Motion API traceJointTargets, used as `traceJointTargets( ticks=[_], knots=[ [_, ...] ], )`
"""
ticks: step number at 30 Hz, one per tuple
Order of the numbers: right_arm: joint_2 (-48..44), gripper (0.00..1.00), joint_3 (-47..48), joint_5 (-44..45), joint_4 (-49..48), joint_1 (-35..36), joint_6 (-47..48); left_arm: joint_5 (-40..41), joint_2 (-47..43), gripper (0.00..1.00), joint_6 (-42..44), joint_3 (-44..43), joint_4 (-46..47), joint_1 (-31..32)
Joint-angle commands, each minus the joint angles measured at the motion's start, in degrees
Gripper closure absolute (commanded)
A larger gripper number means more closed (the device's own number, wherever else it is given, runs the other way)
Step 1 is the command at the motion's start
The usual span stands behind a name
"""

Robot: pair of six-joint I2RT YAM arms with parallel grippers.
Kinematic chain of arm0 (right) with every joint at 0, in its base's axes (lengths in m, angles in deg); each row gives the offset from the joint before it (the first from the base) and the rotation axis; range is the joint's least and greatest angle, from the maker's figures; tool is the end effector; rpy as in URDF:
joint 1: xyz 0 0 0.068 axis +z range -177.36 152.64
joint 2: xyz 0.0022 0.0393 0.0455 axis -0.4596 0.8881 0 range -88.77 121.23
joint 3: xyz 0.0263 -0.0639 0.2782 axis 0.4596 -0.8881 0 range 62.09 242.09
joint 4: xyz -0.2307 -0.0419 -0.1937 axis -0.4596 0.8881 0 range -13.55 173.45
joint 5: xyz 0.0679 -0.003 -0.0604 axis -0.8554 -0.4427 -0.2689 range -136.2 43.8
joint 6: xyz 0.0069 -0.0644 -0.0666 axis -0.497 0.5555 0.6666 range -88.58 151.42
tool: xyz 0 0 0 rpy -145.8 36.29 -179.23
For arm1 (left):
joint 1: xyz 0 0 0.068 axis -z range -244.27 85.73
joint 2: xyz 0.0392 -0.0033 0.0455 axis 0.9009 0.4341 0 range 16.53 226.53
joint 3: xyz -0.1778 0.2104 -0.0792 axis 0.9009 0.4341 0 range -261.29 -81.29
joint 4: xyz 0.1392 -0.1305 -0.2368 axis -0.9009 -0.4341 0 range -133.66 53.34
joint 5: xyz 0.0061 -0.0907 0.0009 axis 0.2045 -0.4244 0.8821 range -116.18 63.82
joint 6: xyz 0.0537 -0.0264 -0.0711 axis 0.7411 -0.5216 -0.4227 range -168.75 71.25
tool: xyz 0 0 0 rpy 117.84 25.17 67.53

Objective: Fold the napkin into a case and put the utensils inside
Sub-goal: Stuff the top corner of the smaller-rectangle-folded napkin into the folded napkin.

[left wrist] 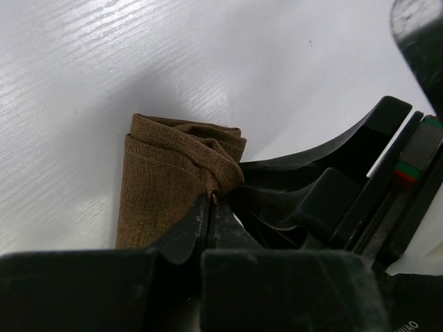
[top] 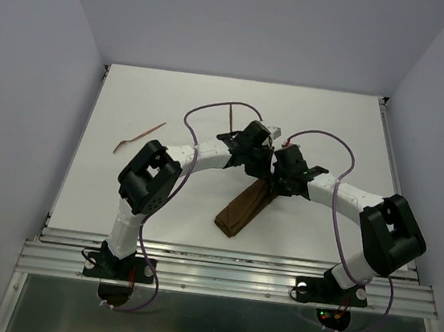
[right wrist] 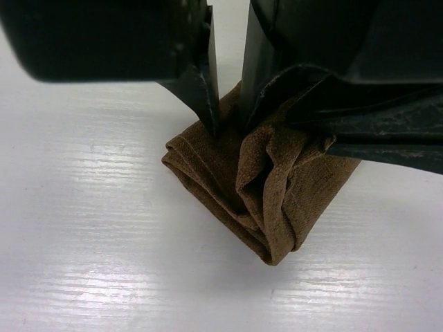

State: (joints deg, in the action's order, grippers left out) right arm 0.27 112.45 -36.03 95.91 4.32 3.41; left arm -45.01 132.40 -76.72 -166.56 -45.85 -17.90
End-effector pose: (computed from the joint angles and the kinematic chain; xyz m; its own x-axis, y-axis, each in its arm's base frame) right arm 0.3157 0.1774 0.1245 -0.8436 0.0225 -0.5366 -0.0470 0.9922 0.1156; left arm 0.3525 -0.4090 0.1698 -0.7916 0.1871 -0.5817 0.5490 0.6356 -0.5427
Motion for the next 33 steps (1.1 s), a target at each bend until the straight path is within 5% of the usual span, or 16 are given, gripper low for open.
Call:
traceJointTargets(
  ticks=[1, 8, 20, 33],
  knots=[
    [0.0, 0.8, 2.1, 3.44, -1.53, 0.57, -0.11, -1.3, -3.81, 1.0, 0.1, 1.08, 1.46, -0.31],
    [-1.23, 0.98, 2.19, 4.42, -1.53, 0.57, -1.61, -2.62, -3.81, 1.0, 0.81, 2.74, 1.63, -0.31],
    [-4.48, 0.99, -0.27, 3.98, -3.82, 0.57, -5.21, -5.51, -3.2, 1.0, 6.08, 4.24, -1.18, -0.4],
    [-6.33, 0.99, -1.68, -0.15, -5.14, 0.57, -6.0, -4.29, -0.04, 1.0, 1.78, 3.19, -0.04, 0.39]
  ],
)
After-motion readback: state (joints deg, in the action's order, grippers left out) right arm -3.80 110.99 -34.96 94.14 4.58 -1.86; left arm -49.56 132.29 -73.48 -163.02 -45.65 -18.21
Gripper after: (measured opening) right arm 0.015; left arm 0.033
